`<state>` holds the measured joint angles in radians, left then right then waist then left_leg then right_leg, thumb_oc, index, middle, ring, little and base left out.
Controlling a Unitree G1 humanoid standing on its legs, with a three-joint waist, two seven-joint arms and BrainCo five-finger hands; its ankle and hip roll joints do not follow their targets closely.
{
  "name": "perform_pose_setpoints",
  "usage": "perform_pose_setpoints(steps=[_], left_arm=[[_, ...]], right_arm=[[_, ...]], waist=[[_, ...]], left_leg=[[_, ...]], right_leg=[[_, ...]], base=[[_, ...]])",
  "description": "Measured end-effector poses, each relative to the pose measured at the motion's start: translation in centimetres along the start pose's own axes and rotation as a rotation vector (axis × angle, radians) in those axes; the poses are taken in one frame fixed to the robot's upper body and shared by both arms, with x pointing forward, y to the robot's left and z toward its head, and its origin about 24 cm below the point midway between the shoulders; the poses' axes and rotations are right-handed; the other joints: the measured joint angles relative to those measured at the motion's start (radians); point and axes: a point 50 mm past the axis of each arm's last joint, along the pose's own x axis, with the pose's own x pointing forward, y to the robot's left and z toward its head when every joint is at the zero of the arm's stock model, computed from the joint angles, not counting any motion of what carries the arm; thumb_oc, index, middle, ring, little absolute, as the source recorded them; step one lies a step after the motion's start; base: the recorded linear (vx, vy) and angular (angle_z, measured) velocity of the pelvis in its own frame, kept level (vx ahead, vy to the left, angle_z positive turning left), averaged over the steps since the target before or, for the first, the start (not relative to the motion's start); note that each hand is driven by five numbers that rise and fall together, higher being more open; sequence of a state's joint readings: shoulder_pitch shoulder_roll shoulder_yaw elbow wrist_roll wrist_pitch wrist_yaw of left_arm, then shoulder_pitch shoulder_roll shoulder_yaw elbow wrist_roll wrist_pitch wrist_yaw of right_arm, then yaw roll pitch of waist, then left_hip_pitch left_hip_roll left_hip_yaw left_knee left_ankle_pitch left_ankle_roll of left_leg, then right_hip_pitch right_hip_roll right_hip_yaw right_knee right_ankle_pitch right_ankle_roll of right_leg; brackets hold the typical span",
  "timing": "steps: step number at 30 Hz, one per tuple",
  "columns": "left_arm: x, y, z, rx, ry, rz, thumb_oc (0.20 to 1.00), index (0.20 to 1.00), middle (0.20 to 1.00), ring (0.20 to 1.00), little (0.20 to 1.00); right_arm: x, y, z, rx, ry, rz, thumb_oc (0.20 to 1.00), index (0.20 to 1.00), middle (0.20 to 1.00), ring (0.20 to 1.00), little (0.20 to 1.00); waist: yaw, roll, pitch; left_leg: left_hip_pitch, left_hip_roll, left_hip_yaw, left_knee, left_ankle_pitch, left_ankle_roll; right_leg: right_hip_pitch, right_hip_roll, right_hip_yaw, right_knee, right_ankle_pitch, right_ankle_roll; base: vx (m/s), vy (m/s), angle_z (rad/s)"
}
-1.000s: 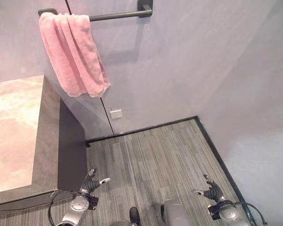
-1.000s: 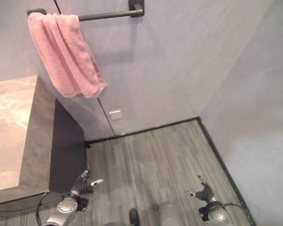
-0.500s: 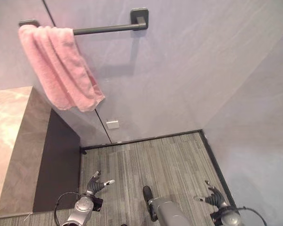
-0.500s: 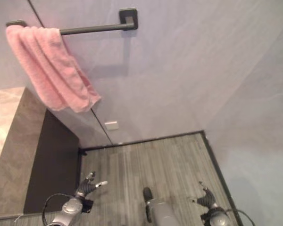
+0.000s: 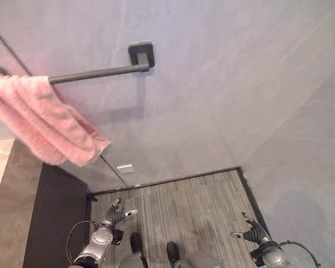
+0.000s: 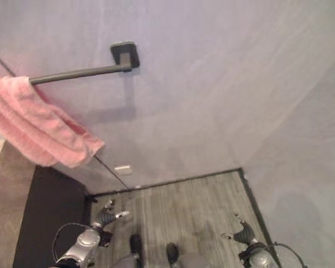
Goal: Put brush and paste in cup on sink, flatten towel.
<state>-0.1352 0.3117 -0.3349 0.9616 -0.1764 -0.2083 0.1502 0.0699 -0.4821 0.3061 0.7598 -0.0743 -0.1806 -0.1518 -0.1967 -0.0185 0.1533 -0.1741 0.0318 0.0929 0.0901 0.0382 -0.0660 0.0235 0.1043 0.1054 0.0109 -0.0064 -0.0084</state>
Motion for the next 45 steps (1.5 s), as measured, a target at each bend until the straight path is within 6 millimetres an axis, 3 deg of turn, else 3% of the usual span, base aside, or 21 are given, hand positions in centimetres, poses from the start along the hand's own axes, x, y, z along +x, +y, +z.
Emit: perform_pose_setpoints(steps=[2, 3, 4, 6, 8, 9, 11, 12, 16, 19, 26, 31, 32, 33, 35, 37, 38, 40, 42, 43, 45], left_arm=[[0.0, 0.0, 0.1, -0.004, -0.006, 0.001, 1.0, 1.0, 1.0, 1.0, 1.0], [0.1, 0.0, 0.5, -0.005, -0.021, 0.002, 1.0, 1.0, 1.0, 1.0, 1.0], [0.2, 0.0, 0.9, -0.007, -0.033, 0.0, 1.0, 1.0, 1.0, 1.0, 1.0], [0.4, 0.3, 1.4, 0.004, -0.051, 0.002, 1.0, 1.0, 1.0, 1.0, 1.0], [0.4, 0.0, 1.8, -0.002, -0.071, -0.003, 1.0, 1.0, 1.0, 1.0, 1.0], [0.4, 0.1, 1.9, -0.002, -0.072, 0.0, 1.0, 1.0, 1.0, 1.0, 1.0], [0.4, 0.7, 1.6, 0.01, -0.063, 0.015, 1.0, 1.0, 1.0, 1.0, 1.0], [0.3, 0.9, 1.0, 0.014, -0.038, 0.023, 1.0, 1.0, 1.0, 1.0, 1.0], [-0.7, 0.5, -1.2, 0.005, 0.026, 0.017, 1.0, 1.0, 1.0, 1.0, 1.0], [-1.1, -0.1, -1.9, -0.004, 0.043, 0.003, 1.0, 1.0, 1.0, 1.0, 1.0], [-1.0, -0.5, -1.1, -0.013, 0.001, -0.011, 1.0, 1.0, 1.0, 1.0, 1.0], [-0.9, -1.4, 0.0, 0.03, -0.05, -0.054, 1.0, 1.0, 1.0, 1.0, 1.0], [-0.8, -1.7, 0.4, 0.035, -0.063, -0.069, 1.0, 1.0, 1.0, 1.0, 1.0], [-0.6, -1.9, 1.1, 0.05, -0.085, -0.079, 1.0, 1.0, 1.0, 1.0, 1.0], [-0.5, -2.0, 1.5, 0.056, -0.096, -0.085, 1.0, 1.0, 1.0, 1.0, 1.0], [-0.6, -2.4, 2.0, 0.056, -0.123, -0.102, 1.0, 1.0, 1.0, 1.0, 1.0], [-0.6, -2.4, 2.0, 0.056, -0.123, -0.102, 1.0, 1.0, 1.0, 1.0, 1.0], [-0.6, -2.4, 2.1, 0.075, -0.136, -0.103, 1.0, 1.0, 1.0, 1.0, 1.0], [-0.5, -2.1, 2.6, 0.091, -0.155, -0.1, 1.0, 1.0, 1.0, 1.0, 1.0], [-0.5, -1.8, 3.0, 0.097, -0.176, -0.096, 1.0, 1.0, 1.0, 1.0, 1.0], [-0.8, -1.2, 2.8, 0.103, -0.179, -0.086, 1.0, 1.0, 1.0, 1.0, 1.0]], right_arm=[[0.0, 0.1, 0.4, 0.001, -0.019, 0.001, 1.0, 1.0, 1.0, 1.0, 1.0], [0.2, -0.1, 0.8, -0.012, -0.032, -0.002, 1.0, 1.0, 1.0, 1.0, 1.0], [0.2, -0.3, 0.8, -0.026, -0.038, -0.001, 1.0, 1.0, 1.0, 1.0, 1.0], [0.1, 0.0, 1.3, -0.026, -0.062, 0.008, 1.0, 1.0, 1.0, 1.0, 1.0], [-0.2, 0.1, 0.9, -0.03, -0.055, 0.012, 1.0, 1.0, 1.0, 1.0, 1.0], [-0.2, 0.2, 1.1, -0.049, -0.063, 0.017, 1.0, 1.0, 1.0, 1.0, 1.0], [-0.4, 1.0, 1.0, -0.057, -0.064, 0.04, 1.0, 1.0, 1.0, 1.0, 1.0], [-0.4, 1.5, 1.0, -0.058, -0.063, 0.054, 1.0, 1.0, 1.0, 1.0, 1.0], [-0.2, 1.3, 1.0, -0.062, -0.059, 0.047, 1.0, 1.0, 1.0, 1.0, 1.0], [0.0, 0.6, 0.7, -0.063, -0.039, 0.024, 1.0, 1.0, 1.0, 1.0, 1.0], [0.6, 0.3, 1.9, -0.082, -0.081, 0.016, 1.0, 1.0, 1.0, 1.0, 1.0], [0.2, 0.3, 1.2, -0.099, -0.063, 0.022, 1.0, 1.0, 1.0, 1.0, 1.0], [-0.1, 0.4, 0.7, -0.097, -0.049, 0.023, 1.0, 1.0, 1.0, 1.0, 1.0], [-0.3, 0.4, 0.4, -0.085, -0.039, 0.015, 1.0, 1.0, 1.0, 1.0, 1.0], [-0.5, 0.5, 0.0, -0.079, -0.029, 0.012, 1.0, 1.0, 1.0, 1.0, 1.0], [-0.3, 0.0, 0.3, -0.083, -0.037, -0.008, 1.0, 1.0, 1.0, 1.0, 1.0], [-0.3, 0.0, 0.3, -0.083, -0.037, -0.008, 1.0, 1.0, 1.0, 1.0, 1.0], [0.1, -1.3, 1.3, -0.078, -0.072, -0.064, 1.0, 1.0, 1.0, 1.0, 1.0], [0.1, -1.1, 1.7, -0.073, -0.093, -0.057, 1.0, 1.0, 1.0, 1.0, 1.0], [0.1, -0.9, 2.0, -0.068, -0.104, -0.056, 1.0, 1.0, 1.0, 1.0, 1.0], [0.2, -1.0, 2.9, -0.064, -0.138, -0.06, 1.0, 1.0, 1.0, 1.0, 1.0]], waist=[[-0.006, 0.005, 0.001], [-0.006, 0.014, 0.005], [-0.008, 0.036, 0.019], [-0.012, 0.026, 0.036], [-0.012, 0.024, 0.036], [0.001, 0.023, 0.04], [0.005, -0.001, 0.052], [0.015, -0.01, 0.052], [0.023, 0.002, 0.039], [0.02, 0.012, 0.025], [0.053, 0.022, 0.0], [0.057, 0.057, -0.014], [0.066, 0.069, -0.014], [0.045, 0.045, -0.012], [0.026, 0.042, -0.018], [0.008, 0.073, -0.034], [0.008, 0.073, -0.034], [0.001, 0.127, -0.047], [0.0, 0.107, -0.045], [0.007, 0.095, -0.045], [0.018, 0.089, -0.046]], left_leg=[[0.018, -0.012, 0.021, -0.007, -0.014, 0.064], [0.02, -0.007, 0.027, -0.001, -0.015, 0.078], [0.017, 0.022, 0.028, 0.006, -0.019, 0.096], [0.022, 0.005, 0.025, 0.009, -0.038, 0.093], [0.038, -0.014, 0.035, -0.032, -0.023, 0.106], [0.04, -0.031, 0.048, -0.048, -0.019, 0.101], [0.051, -0.05, 0.047, -0.046, -0.017, 0.096], [0.066, -0.051, 0.038, -0.058, -0.025, 0.091], [0.088, -0.008, 0.024, -0.077, -0.026, 0.075], [0.097, 0.009, 0.01, -0.087, -0.013, 0.063], [0.11, 0.013, -0.014, -0.095, -0.01, 0.059], [0.07, 0.014, -0.101, -0.158, 0.02, 0.003], [0.053, 0.033, -0.021, -0.179, -0.024, -0.001], [0.042, 0.044, 0.086, -0.163, -0.039, -0.003], [0.041, 0.078, 0.229, -0.13, -0.036, -0.003], [0.057, 0.139, 0.23, -0.113, -0.022, -0.024], [0.057, 0.139, 0.23, -0.113, -0.022, -0.024], [0.135, 0.138, 0.229, -0.182, 0.051, -0.001], [0.136, 0.11, 0.228, -0.181, 0.042, 0.002], [0.134, 0.087, 0.225, -0.181, 0.033, 0.011], [0.119, 0.064, 0.22, -0.182, 0.025, 0.019]], right_leg=[[0.011, 0.006, 0.025, 0.024, -0.021, 0.001], [0.006, 0.016, 0.032, 0.046, -0.031, 0.001], [-0.037, 0.045, 0.046, 0.155, -0.084, 0.014], [-0.158, 0.044, 0.055, 0.4, -0.162, 0.035], [-0.227, -0.005, 0.037, 0.473, -0.206, 0.028], [-0.267, -0.08, 0.016, 0.427, -0.225, 0.057], [-0.262, -0.16, 0.026, 0.324, -0.204, 0.081], [-0.245, -0.174, 0.026, 0.295, -0.173, 0.106], [-0.174, -0.14, 0.006, 0.182, -0.086, 0.082], [-0.139, -0.127, -0.026, 0.138, -0.064, 0.065], [-0.089, -0.122, -0.052, 0.088, -0.066, 0.065], [-0.093, -0.121, -0.143, 0.058, -0.067, 0.056], [-0.093, -0.135, -0.197, 0.05, -0.049, 0.042], [-0.093, -0.171, -0.244, 0.034, -0.046, 0.038], [-0.088, -0.218, -0.305, 0.032, -0.045, 0.037], [-0.089, -0.226, -0.339, 0.031, -0.043, 0.041], [-0.089, -0.226, -0.339, 0.031, -0.043, 0.041], [-0.089, -0.219, -0.333, 0.037, -0.041, 0.075], [-0.093, -0.244, -0.313, 0.042, -0.039, 0.095], [-0.093, -0.265, -0.295, 0.033, -0.034, 0.13], [-0.092, -0.284, -0.278, -0.002, -0.018, 0.154]], base=[[0.05, 0.139, -0.58], [0.01, 0.163, -0.72], [-0.01, 0.098, -0.54], [0.03, 0.06, -0.28], [0.11, -0.026, -0.12], [0.08, -0.007, -0.17], [0.07, -0.034, 0.06], [0.1, -0.063, 0.26], [0.09, -0.049, 0.13], [0.05, -0.039, 0.17], [-0.01, -0.072, 0.14], [-0.08, -0.007, 0.62], [-0.04, 0.064, 1.22], [-0.01, 0.044, 1.3], [0.01, 0.058, 1.11], [0.05, 0.125, 0.67], [0.04, 0.11, 0.1], [0.03, 0.074, 0.03], [0.0, 0.032, 0.07], [0.0, 0.0, 0.0], [0.0, 0.013, 0.03]])
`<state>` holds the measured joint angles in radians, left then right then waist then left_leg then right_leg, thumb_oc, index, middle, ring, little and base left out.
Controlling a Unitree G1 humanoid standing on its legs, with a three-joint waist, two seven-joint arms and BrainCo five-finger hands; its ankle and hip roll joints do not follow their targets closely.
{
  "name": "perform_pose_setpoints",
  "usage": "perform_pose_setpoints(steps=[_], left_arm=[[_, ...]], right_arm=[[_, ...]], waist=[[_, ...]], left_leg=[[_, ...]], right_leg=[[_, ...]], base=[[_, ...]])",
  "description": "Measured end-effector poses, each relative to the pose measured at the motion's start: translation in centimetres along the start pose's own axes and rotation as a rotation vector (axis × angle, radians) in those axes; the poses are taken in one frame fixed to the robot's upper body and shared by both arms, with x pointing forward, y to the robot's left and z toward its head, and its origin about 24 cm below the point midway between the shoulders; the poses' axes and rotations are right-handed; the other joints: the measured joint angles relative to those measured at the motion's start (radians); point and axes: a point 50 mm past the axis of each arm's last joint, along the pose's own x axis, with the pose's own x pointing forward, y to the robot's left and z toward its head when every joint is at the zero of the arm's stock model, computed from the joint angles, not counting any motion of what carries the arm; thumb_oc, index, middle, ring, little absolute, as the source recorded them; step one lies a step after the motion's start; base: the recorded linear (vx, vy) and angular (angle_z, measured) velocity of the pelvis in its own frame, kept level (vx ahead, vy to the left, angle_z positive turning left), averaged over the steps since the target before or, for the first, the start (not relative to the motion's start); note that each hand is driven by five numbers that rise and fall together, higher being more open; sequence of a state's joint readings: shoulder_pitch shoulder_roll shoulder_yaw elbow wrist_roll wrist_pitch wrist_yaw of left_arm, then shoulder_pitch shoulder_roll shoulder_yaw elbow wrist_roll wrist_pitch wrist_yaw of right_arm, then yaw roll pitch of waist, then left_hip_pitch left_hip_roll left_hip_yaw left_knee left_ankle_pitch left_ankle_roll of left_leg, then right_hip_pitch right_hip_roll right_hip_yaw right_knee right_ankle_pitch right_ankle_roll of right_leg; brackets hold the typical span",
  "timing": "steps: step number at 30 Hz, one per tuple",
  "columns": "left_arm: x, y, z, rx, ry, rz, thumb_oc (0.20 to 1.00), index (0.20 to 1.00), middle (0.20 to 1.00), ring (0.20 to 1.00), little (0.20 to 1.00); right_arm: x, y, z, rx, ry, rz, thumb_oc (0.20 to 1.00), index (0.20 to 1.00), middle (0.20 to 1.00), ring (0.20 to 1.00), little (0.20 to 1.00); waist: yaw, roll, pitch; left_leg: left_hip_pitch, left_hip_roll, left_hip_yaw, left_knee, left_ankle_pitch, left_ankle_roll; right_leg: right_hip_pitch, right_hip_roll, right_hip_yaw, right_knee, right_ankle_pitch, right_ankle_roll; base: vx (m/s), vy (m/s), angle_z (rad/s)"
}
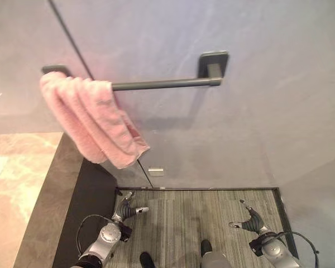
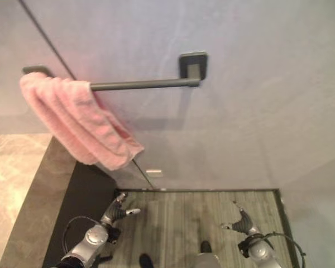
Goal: Put brush and paste in cup on sink, flatten towel.
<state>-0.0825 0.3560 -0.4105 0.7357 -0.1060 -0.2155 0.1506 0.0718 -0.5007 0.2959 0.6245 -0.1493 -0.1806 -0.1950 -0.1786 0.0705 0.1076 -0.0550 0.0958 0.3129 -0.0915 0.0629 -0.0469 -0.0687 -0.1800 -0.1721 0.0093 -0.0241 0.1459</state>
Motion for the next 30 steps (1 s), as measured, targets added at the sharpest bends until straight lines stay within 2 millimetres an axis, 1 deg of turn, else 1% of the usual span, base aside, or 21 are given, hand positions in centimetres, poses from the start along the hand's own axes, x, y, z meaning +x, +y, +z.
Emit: perform_pose_setpoints(steps=[2, 5, 7, 9, 11, 12, 13, 14, 16, 18, 19, 20, 21, 22, 23, 24, 25, 27, 29, 30], left_arm=[[-0.6, 0.5, -0.4, 0.008, 0.001, 0.005, 1.0, 1.0, 1.0, 1.0, 1.0], [-1.2, 0.6, -0.7, 0.016, -0.007, 0.002, 1.0, 1.0, 1.0, 1.0, 1.0], [-1.5, 0.2, -0.1, 0.008, -0.041, -0.01, 1.0, 1.0, 1.0, 1.0, 1.0], [-1.6, 0.0, 0.4, 0.033, -0.072, -0.026, 1.0, 1.0, 1.0, 1.0, 1.0], [-1.8, 0.3, 1.3, 0.062, -0.113, -0.05, 1.0, 1.0, 1.0, 1.0, 1.0], [-2.2, 0.8, 2.5, 0.122, -0.183, -0.082, 1.0, 1.0, 1.0, 1.0, 1.0], [-2.4, 1.2, 3.2, 0.164, -0.213, -0.101, 1.0, 1.0, 1.0, 1.0, 1.0], [-3.3, 2.5, 5.2, 0.293, -0.307, -0.155, 1.0, 1.0, 1.0, 1.0, 1.0], [-4.5, 5.3, 9.3, 0.464, -0.473, -0.173, 1.0, 1.0, 1.0, 1.0, 1.0], [-5.4, 6.6, 11.2, 0.541, -0.536, -0.189, 1.0, 1.0, 1.0, 1.0, 1.0], [-5.8, 6.9, 11.7, 0.562, -0.549, -0.198, 1.0, 1.0, 1.0, 1.0, 1.0], [-6.9, 7.5, 12.7, 0.591, -0.581, -0.23, 1.0, 1.0, 1.0, 1.0, 1.0], [-7.4, 7.9, 13.4, 0.594, -0.602, -0.237, 1.0, 1.0, 1.0, 1.0, 1.0], [-8.2, 8.4, 14.6, 0.595, -0.637, -0.256, 1.0, 1.0, 1.0, 1.0, 1.0], [-8.7, 8.7, 15.4, 0.597, -0.661, -0.26, 1.0, 1.0, 1.0, 1.0, 1.0], [-8.7, 8.7, 15.4, 0.597, -0.661, -0.26, 1.0, 1.0, 1.0, 1.0, 1.0], [-9.7, 9.6, 16.9, 0.575, -0.71, -0.258, 1.0, 1.0, 1.0, 1.0, 1.0], [-10.7, 10.9, 18.6, 0.565, -0.757, -0.228, 1.0, 1.0, 1.0, 1.0, 1.0], [-11.2, 12.2, 19.4, 0.543, -0.784, -0.167, 1.0, 1.0, 1.0, 1.0, 1.0], [-11.4, 12.6, 19.5, 0.55, -0.784, -0.146, 1.0, 1.0, 1.0, 1.0, 1.0]], right_arm=[[0.1, 0.0, 0.9, 0.009, -0.042, -0.003, 1.0, 1.0, 1.0, 1.0, 1.0], [0.2, -0.2, 2.2, 0.016, -0.096, -0.012, 1.0, 1.0, 1.0, 1.0, 1.0], [0.4, -0.5, 3.1, 0.018, -0.138, -0.021, 1.0, 1.0, 1.0, 1.0, 1.0], [0.4, -0.9, 4.0, 0.019, -0.177, -0.029, 1.0, 1.0, 1.0, 1.0, 1.0], [0.4, -1.1, 4.8, 0.023, -0.215, -0.035, 1.0, 1.0, 1.0, 1.0, 1.0], [0.3, -1.3, 5.5, 0.024, -0.247, -0.038, 1.0, 1.0, 1.0, 1.0, 1.0], [0.3, -1.4, 5.8, 0.02, -0.26, -0.038, 1.0, 1.0, 1.0, 1.0, 1.0], [0.2, -2.0, 6.5, 0.011, -0.295, -0.048, 1.0, 1.0, 1.0, 1.0, 1.0], [0.2, -3.1, 8.0, 0.007, -0.358, -0.065, 1.0, 1.0, 1.0, 1.0, 1.0], [0.2, -3.7, 9.5, 0.012, -0.423, -0.066, 1.0, 1.0, 1.0, 1.0, 1.0], [0.2, -3.9, 10.0, 0.011, -0.442, -0.065, 1.0, 1.0, 1.0, 1.0, 1.0], [-0.1, -4.2, 10.8, 0.011, -0.481, -0.07, 1.0, 1.0, 1.0, 1.0, 1.0], [-0.3, -4.5, 11.2, 0.011, -0.499, -0.075, 1.0, 1.0, 1.0, 1.0, 1.0], [-0.6, -5.0, 11.9, 0.015, -0.534, -0.075, 1.0, 1.0, 1.0, 1.0, 1.0], [-0.7, -5.3, 12.4, 0.02, -0.555, -0.076, 1.0, 1.0, 1.0, 1.0, 1.0], [-0.7, -5.3, 12.4, 0.02, -0.555, -0.076, 1.0, 1.0, 1.0, 1.0, 1.0], [-1.0, -5.9, 13.2, 0.009, -0.594, -0.091, 1.0, 1.0, 1.0, 1.0, 1.0], [-1.4, -6.4, 14.0, 0.001, -0.633, -0.101, 1.0, 1.0, 1.0, 1.0, 1.0], [-1.6, -6.5, 14.4, 0.008, -0.65, -0.104, 1.0, 1.0, 1.0, 1.0, 1.0], [-1.7, -6.5, 14.6, 0.008, -0.658, -0.102, 1.0, 1.0, 1.0, 1.0, 1.0]], waist=[[0.01, -0.003, 0.003], [0.022, -0.003, 0.003], [0.038, 0.0, 0.004], [0.041, 0.0, 0.004], [0.043, -0.001, 0.004], [0.043, -0.001, 0.004], [0.046, -0.001, 0.005], [0.047, -0.003, 0.007], [0.054, -0.003, 0.008], [0.055, -0.002, 0.009], [0.056, -0.002, 0.009], [0.056, -0.004, 0.01], [0.056, -0.003, 0.01], [0.059, -0.003, 0.01], [0.059, -0.003, 0.01], [0.059, -0.003, 0.01], [0.067, -0.001, 0.011], [0.077, 0.0, 0.011], [0.087, 0.004, 0.013], [0.092, 0.005, 0.013]], left_leg=[[-0.006, -0.015, 0.0, 0.0, 0.001, 0.001], [-0.002, -0.02, 0.001, 0.0, 0.001, 0.001], [-0.004, -0.016, -0.002, 0.0, 0.002, -0.001], [-0.006, -0.012, -0.004, 0.0, 0.005, -0.003], [-0.009, -0.008, -0.009, 0.0, 0.007, -0.006], [-0.015, -0.006, -0.015, 0.0, 0.011, -0.005], [-0.015, -0.006, -0.017, 0.0, 0.012, -0.004], [-0.015, -0.004, -0.02, 0.0, 0.013, -0.003], [0.009, -0.004, -0.027, 0.0, 0.013, -0.004], [0.01, -0.003, -0.028, 0.0, 0.013, -0.004], [0.009, -0.003, -0.028, 0.0, 0.013, -0.004], [0.009, -0.002, -0.028, 0.0, 0.013, -0.005], [0.01, -0.002, -0.028, 0.0, 0.013, -0.005], [0.007, -0.003, -0.028, 0.0, 0.013, -0.005], [0.005, -0.003, -0.029, 0.0, 0.014, -0.006], [0.005, -0.003, -0.029, 0.0, 0.014, -0.006], [0.004, -0.004, -0.031, 0.0, 0.014, -0.007], [0.002, -0.004, -0.033, 0.0, 0.015, -0.008], [0.0, -0.004, -0.036, 0.0, 0.015, -0.008], [-0.001, -0.004, -0.039, 0.0, 0.015, -0.008]], right_leg=[[0.015, -0.009, 0.01, -0.048, 0.031, 0.022], [0.04, -0.01, 0.01, -0.096, 0.057, 0.025], [0.039, -0.004, 0.009, -0.095, 0.063, 0.019], [0.04, 0.0, 0.006, -0.094, 0.064, 0.016], [0.04, 0.004, -0.001, -0.094, 0.066, 0.014], [0.038, 0.007, -0.006, -0.094, 0.067, 0.013], [0.038, 0.007, -0.008, -0.094, 0.067, 0.012], [0.04, 0.009, -0.011, -0.094, 0.067, 0.012], [0.07, 0.007, -0.013, -0.095, 0.06, 0.015], [0.07, 0.006, -0.012, -0.095, 0.059, 0.016], [0.07, 0.007, -0.011, -0.095, 0.059, 0.016], [0.07, 0.007, -0.011, -0.094, 0.06, 0.015], [0.071, 0.007, -0.011, -0.095, 0.06, 0.015], [0.069, 0.007, -0.011, -0.094, 0.06, 0.015], [0.068, 0.007, -0.011, -0.094, 0.06, 0.015], [0.068, 0.007, -0.011, -0.094, 0.06, 0.015], [0.068, 0.006, -0.012, -0.094, 0.061, 0.015], [0.067, 0.007, -0.015, -0.094, 0.061, 0.014], [0.068, 0.006, -0.019, -0.094, 0.061, 0.014], [0.068, 0.006, -0.022, -0.094, 0.061, 0.014]], base=[[0.0, 0.0, 0.0], [0.0, 0.0, 0.0], [0.0, 0.0, 0.0], [0.0, 0.003, 0.02], [0.02, 0.015, 0.08], [0.04, 0.023, 0.1], [0.04, 0.025, 0.11], [0.03, 0.013, 0.1], [0.02, 0.013, 0.09], [0.0, 0.0, 0.0], [0.0, 0.0, 0.0], [0.0, 0.0, 0.0], [0.0, 0.0, 0.0], [0.0, 0.0, 0.0], [0.0, 0.0, 0.0], [0.0, 0.0, 0.0], [0.0, 0.0, 0.0], [0.0, 0.011, 0.02], [0.0, 0.016, 0.04], [-0.02, 0.024, 0.09]])
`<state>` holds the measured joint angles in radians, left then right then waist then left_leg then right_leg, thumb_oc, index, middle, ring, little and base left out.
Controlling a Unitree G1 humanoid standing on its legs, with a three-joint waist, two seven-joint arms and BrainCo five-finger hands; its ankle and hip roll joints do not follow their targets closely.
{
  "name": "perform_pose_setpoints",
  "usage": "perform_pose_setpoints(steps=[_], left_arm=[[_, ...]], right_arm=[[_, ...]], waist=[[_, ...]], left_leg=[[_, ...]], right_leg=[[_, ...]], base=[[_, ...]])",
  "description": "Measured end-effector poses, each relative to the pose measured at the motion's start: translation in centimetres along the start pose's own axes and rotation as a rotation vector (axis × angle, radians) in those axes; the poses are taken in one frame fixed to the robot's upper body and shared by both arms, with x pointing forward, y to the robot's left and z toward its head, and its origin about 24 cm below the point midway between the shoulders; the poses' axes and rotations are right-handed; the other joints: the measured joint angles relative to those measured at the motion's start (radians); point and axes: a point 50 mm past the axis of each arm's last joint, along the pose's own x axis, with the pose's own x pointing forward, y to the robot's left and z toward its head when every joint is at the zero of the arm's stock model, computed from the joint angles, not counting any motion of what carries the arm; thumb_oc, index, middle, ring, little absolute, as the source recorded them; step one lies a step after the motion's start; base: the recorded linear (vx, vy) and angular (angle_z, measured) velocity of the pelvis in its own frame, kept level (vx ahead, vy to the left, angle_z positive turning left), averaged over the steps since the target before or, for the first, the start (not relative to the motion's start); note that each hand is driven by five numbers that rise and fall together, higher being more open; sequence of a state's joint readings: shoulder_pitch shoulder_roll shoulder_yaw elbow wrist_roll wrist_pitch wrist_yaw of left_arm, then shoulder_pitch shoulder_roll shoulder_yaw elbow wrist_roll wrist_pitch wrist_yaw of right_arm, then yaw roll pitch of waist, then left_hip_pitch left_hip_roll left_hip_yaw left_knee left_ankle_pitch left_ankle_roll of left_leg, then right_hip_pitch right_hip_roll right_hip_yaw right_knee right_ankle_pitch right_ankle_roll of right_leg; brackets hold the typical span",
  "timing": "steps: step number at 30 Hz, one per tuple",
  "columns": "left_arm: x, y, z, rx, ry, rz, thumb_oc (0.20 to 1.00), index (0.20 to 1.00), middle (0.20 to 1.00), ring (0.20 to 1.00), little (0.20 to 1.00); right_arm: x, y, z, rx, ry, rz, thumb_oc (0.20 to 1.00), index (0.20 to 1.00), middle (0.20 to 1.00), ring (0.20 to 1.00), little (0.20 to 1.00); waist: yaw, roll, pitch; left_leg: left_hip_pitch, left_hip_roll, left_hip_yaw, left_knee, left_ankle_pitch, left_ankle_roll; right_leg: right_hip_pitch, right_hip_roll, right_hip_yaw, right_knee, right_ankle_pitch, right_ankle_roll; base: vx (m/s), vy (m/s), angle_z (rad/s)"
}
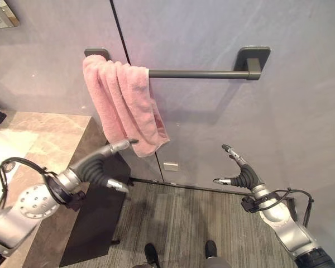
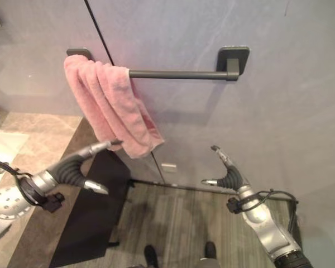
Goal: Put brush and paste in cup on sink, flatten towel.
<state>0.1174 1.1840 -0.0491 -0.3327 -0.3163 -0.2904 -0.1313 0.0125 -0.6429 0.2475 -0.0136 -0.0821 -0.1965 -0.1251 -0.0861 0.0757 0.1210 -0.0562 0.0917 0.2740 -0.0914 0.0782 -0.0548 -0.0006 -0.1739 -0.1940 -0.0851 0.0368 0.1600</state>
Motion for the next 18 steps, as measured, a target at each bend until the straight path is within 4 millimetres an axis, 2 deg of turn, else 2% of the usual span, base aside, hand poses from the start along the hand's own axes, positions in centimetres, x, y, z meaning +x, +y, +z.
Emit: perform_pose_setpoints(steps=[4, 6, 7, 10, 15, 18], left_arm=[[-1.5, 2.4, -0.6, -0.04, 0.021, 0.189, 1.0, 1.0, 1.0, 1.0, 1.0], [-1.8, 3.0, -1.8, -0.108, 0.026, 0.316, 1.0, 1.0, 1.0, 1.0, 1.0], [-2.1, 3.2, -3.1, -0.18, 0.056, 0.411, 1.0, 1.0, 1.0, 1.0, 1.0], [-2.1, 3.0, -4.7, -0.271, 0.092, 0.469, 1.0, 1.0, 1.0, 1.0, 1.0], [-1.9, 1.3, -7.5, -0.394, 0.217, 0.429, 1.0, 1.0, 1.0, 1.0, 1.0], [-1.9, 1.8, -8.6, -0.391, 0.259, 0.453, 1.0, 1.0, 1.0, 1.0, 1.0]], right_arm=[[0.7, -0.5, 1.7, 0.011, -0.074, -0.019, 1.0, 1.0, 1.0, 1.0, 1.0], [1.5, -0.7, 2.4, 0.056, -0.104, -0.039, 1.0, 1.0, 1.0, 1.0, 1.0], [2.0, -0.8, 2.9, 0.08, -0.126, -0.045, 1.0, 1.0, 1.0, 1.0, 1.0], [2.7, -0.9, 3.6, 0.136, -0.151, -0.044, 1.0, 1.0, 1.0, 1.0, 1.0], [4.5, 0.0, 5.9, 0.254, -0.23, 0.027, 1.0, 1.0, 1.0, 1.0, 1.0], [5.4, -0.1, 7.0, 0.254, -0.272, 0.046, 1.0, 1.0, 1.0, 1.0, 1.0]], waist=[[0.025, 0.003, 0.0], [0.036, 0.01, 0.001], [0.043, 0.013, 0.002], [0.054, 0.016, 0.001], [0.07, 0.016, 0.001], [0.071, 0.015, 0.002]], left_leg=[[-0.01, -0.002, -0.017, 0.0, 0.002, -0.002], [-0.018, -0.004, -0.024, 0.0, 0.004, -0.005], [-0.024, -0.004, -0.034, 0.0, 0.006, -0.008], [-0.049, -0.005, -0.057, 0.0, 0.013, -0.012], [-0.079, -0.007, -0.07, 0.001, 0.02, -0.01], [-0.085, -0.008, -0.069, 0.001, 0.02, -0.01]], right_leg=[[0.0, 0.0, -0.014, 0.0, -0.003, 0.001], [-0.003, 0.0, -0.024, 0.0, -0.003, 0.001], [-0.004, -0.002, -0.032, 0.0, -0.004, 0.0], [-0.014, -0.002, -0.054, 0.0, -0.005, 0.0], [-0.037, -0.002, -0.064, 0.0, -0.004, -0.002], [-0.043, -0.002, -0.064, 0.0, -0.004, -0.001]], base=[[-0.05, 0.012, 0.11], [-0.04, 0.0, 0.17], [-0.05, 0.004, 0.17], [-0.04, 0.011, 0.25], [0.0, 0.014, 0.07], [0.02, 0.041, 0.0]])
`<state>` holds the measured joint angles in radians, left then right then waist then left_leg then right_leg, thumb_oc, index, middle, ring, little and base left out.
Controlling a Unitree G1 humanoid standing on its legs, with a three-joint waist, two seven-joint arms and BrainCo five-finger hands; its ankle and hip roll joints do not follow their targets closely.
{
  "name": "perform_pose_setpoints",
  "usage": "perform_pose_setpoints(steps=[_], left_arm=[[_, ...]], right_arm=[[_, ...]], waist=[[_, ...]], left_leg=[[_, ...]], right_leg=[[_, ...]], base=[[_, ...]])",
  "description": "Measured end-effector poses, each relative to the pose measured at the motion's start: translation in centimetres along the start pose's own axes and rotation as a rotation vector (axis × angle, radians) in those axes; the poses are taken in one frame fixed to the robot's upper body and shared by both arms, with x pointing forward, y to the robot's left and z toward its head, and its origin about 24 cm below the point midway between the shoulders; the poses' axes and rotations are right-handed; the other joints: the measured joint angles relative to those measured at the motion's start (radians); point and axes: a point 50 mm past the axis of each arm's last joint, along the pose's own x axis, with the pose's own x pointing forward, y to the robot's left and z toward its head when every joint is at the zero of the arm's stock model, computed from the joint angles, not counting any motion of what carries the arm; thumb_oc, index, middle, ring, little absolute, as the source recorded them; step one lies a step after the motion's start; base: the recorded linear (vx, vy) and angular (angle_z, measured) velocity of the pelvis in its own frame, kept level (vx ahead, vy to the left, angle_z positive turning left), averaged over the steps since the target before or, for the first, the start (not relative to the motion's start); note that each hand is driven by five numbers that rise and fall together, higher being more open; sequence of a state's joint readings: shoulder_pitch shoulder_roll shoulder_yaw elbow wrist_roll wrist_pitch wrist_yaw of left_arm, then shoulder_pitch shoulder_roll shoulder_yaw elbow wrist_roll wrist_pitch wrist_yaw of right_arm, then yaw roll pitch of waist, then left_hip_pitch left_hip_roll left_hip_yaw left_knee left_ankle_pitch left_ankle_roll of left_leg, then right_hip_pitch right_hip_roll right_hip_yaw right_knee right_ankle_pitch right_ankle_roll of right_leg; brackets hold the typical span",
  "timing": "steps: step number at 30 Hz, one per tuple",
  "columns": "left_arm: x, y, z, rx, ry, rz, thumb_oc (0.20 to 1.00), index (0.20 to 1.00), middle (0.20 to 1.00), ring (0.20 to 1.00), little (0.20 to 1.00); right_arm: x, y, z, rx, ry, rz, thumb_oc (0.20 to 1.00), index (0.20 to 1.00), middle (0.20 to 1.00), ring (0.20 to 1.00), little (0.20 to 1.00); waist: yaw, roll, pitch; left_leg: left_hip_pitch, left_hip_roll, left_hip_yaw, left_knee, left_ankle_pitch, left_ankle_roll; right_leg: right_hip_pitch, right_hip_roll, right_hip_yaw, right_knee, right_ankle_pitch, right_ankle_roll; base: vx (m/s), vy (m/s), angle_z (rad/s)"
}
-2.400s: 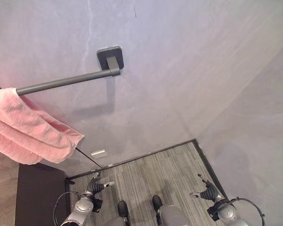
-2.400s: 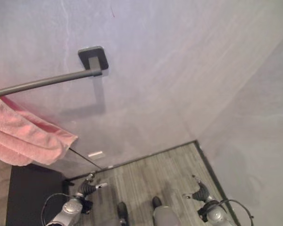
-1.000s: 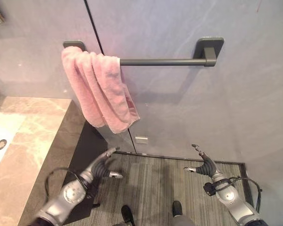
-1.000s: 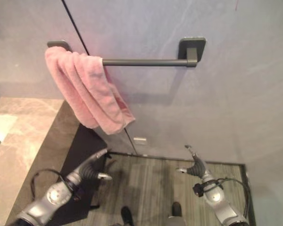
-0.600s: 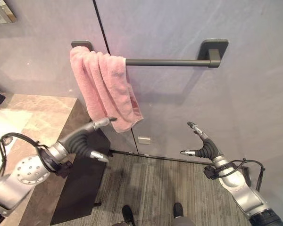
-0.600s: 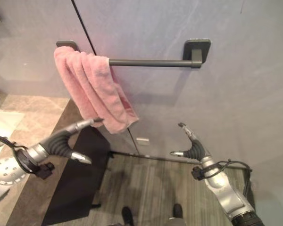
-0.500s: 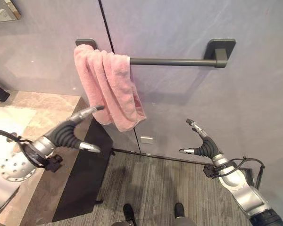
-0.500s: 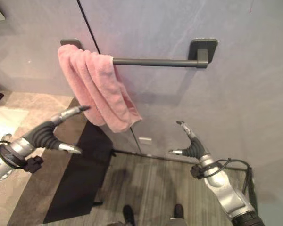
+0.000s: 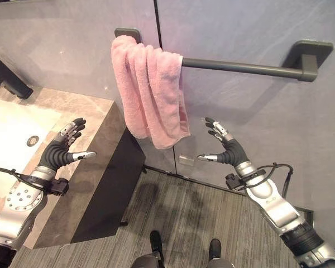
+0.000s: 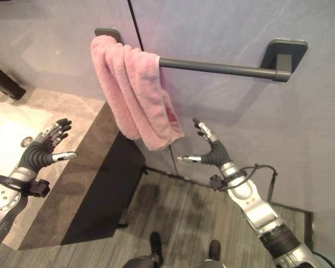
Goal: Put brush and paste in cup on sink, flatten towel.
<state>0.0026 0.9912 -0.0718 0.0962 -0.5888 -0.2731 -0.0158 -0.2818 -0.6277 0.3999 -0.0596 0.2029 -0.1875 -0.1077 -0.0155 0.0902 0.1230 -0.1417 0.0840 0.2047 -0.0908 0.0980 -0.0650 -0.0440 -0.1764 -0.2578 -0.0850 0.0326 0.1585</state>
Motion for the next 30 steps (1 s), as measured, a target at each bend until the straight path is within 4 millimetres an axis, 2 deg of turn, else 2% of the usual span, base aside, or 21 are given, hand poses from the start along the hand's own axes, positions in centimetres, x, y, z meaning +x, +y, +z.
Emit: perform_pose_setpoints(steps=[3, 7, 12, 19, 24, 30], left_arm=[[0.6, 0.3, 0.4, 0.004, -0.015, 0.013, 1.0, 1.0, 1.0, 1.0, 1.0], [2.0, 0.4, 1.0, 0.014, -0.033, 0.017, 1.0, 1.0, 1.0, 1.0, 1.0], [3.7, 0.8, 2.4, 0.033, -0.082, 0.034, 1.0, 1.0, 1.0, 1.0, 1.0], [5.5, 1.2, 3.6, 0.074, -0.102, 0.043, 1.0, 1.0, 1.0, 1.0, 1.0], [6.8, 1.4, 4.8, 0.086, -0.137, 0.055, 1.0, 1.0, 1.0, 1.0, 1.0], [8.9, 0.8, 7.0, 0.117, -0.188, 0.027, 1.0, 1.0, 1.0, 1.0, 1.0]], right_arm=[[1.0, 0.0, 0.8, -0.004, -0.036, 0.0, 1.0, 1.0, 1.0, 1.0, 1.0], [1.9, 1.1, 1.5, 0.043, -0.065, 0.025, 1.0, 1.0, 1.0, 1.0, 1.0], [2.2, 1.6, 1.6, 0.05, -0.058, 0.043, 1.0, 1.0, 1.0, 1.0, 1.0], [3.4, 2.4, 2.2, 0.044, -0.078, 0.08, 1.0, 1.0, 1.0, 1.0, 1.0], [4.7, 3.1, 2.7, 0.038, -0.09, 0.115, 1.0, 1.0, 1.0, 1.0, 1.0], [5.7, 3.5, 3.6, 0.043, -0.116, 0.129, 1.0, 1.0, 1.0, 1.0, 1.0]], waist=[[0.001, -0.003, 0.002], [-0.005, -0.007, 0.006], [-0.001, -0.023, 0.024], [-0.009, -0.028, 0.044], [-0.006, -0.03, 0.051], [-0.012, -0.047, 0.069]], left_leg=[[-0.002, 0.001, 0.008, 0.0, 0.0, 0.0], [-0.013, 0.003, 0.028, 0.0, -0.001, 0.0], [-0.022, 0.008, 0.052, 0.0, 0.0, 0.0], [-0.028, 0.009, 0.056, 0.0, 0.0, 0.0], [-0.038, 0.01, 0.065, 0.0, 0.0, 0.0], [-0.053, 0.011, 0.076, 0.0, 0.0, 0.0]], right_leg=[[-0.007, -0.002, 0.008, 0.0, 0.0, 0.0], [-0.032, -0.001, 0.03, 0.0, 0.005, -0.002], [-0.057, 0.002, 0.055, 0.0, 0.011, -0.005], [-0.065, 0.002, 0.058, 0.0, 0.013, -0.006], [-0.081, 0.002, 0.067, 0.0, 0.016, -0.006], [-0.103, 0.003, 0.079, 0.0, 0.022, -0.008]], base=[[0.01, 0.043, -0.08], [0.02, 0.049, -0.15], [0.01, 0.031, -0.13], [0.01, 0.01, -0.02], [0.02, 0.025, -0.05], [0.01, 0.008, -0.05]])
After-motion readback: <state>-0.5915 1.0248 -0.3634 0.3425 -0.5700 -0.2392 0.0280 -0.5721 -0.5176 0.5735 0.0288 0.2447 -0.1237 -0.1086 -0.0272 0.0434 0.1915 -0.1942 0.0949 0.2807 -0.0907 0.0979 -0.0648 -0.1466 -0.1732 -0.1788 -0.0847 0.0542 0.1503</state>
